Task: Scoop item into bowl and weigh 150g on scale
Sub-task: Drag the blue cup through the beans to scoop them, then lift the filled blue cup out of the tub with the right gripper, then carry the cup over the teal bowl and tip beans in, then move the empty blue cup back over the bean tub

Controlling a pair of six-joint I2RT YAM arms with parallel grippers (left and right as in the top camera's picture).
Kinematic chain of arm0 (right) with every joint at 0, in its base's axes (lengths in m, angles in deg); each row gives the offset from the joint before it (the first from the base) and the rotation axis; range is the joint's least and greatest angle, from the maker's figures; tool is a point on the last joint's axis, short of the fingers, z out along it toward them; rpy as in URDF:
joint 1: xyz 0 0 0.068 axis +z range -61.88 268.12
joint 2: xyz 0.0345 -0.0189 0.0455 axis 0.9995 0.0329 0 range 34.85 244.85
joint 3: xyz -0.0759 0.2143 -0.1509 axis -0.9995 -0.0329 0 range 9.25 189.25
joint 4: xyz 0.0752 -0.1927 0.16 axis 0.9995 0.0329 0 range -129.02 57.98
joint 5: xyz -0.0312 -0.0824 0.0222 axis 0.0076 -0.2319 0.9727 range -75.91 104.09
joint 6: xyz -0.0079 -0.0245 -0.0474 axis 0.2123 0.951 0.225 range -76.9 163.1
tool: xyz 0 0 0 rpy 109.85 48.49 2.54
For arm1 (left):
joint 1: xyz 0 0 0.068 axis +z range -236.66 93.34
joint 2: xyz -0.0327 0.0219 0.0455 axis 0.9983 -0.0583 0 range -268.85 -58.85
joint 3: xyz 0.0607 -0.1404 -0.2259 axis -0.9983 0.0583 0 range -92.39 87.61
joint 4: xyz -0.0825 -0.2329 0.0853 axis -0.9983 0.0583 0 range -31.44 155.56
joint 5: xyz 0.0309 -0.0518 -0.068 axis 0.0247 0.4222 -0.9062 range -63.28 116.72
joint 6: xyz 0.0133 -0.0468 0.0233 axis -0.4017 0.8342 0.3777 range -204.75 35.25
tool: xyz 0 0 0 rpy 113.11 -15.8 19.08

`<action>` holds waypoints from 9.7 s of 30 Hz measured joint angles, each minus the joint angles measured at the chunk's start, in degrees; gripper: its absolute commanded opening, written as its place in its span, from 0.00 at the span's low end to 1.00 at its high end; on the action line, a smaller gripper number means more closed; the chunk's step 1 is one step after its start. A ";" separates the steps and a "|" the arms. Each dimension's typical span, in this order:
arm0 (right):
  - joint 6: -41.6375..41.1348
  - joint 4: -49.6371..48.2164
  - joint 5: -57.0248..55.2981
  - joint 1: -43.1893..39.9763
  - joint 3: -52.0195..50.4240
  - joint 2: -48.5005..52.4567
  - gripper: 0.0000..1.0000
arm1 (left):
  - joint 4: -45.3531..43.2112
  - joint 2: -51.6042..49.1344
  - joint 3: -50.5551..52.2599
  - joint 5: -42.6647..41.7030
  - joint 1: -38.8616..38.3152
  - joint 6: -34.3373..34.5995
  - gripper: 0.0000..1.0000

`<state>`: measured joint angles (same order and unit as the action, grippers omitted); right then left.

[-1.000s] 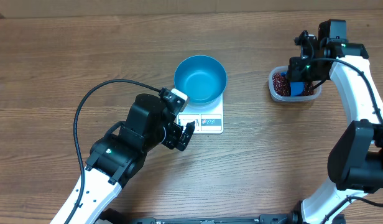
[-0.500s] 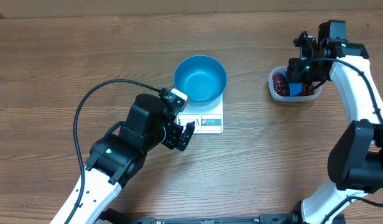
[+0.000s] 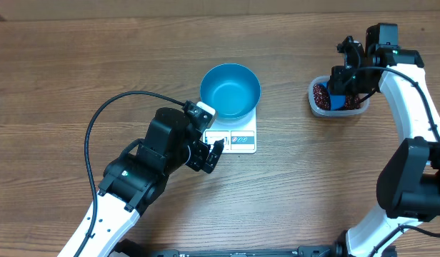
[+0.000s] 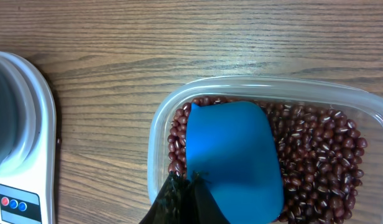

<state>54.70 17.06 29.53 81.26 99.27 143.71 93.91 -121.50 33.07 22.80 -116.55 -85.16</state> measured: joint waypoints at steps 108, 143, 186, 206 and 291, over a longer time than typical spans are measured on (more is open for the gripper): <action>-11.72 -2.93 35.23 8.22 4.83 -8.96 0.04 | 0.00 0.00 0.00 0.00 0.00 0.02 1.00; -12.92 -11.50 -5.86 31.28 4.83 -8.96 0.04 | -0.07 0.00 0.00 0.00 0.00 0.02 1.00; -8.57 -14.05 -31.04 41.44 4.83 -8.96 0.04 | -0.15 0.00 0.00 0.00 0.00 0.02 0.99; -9.25 -16.46 -37.53 44.76 4.83 -8.96 0.04 | -0.15 0.00 0.00 0.00 0.00 0.02 1.00; -11.91 1.77 -58.18 19.69 4.83 6.49 0.04 | 0.00 0.00 0.00 0.00 0.00 0.02 0.99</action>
<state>42.78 18.83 -28.65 100.96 104.10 150.20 93.91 -121.50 33.07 22.80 -116.55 -85.13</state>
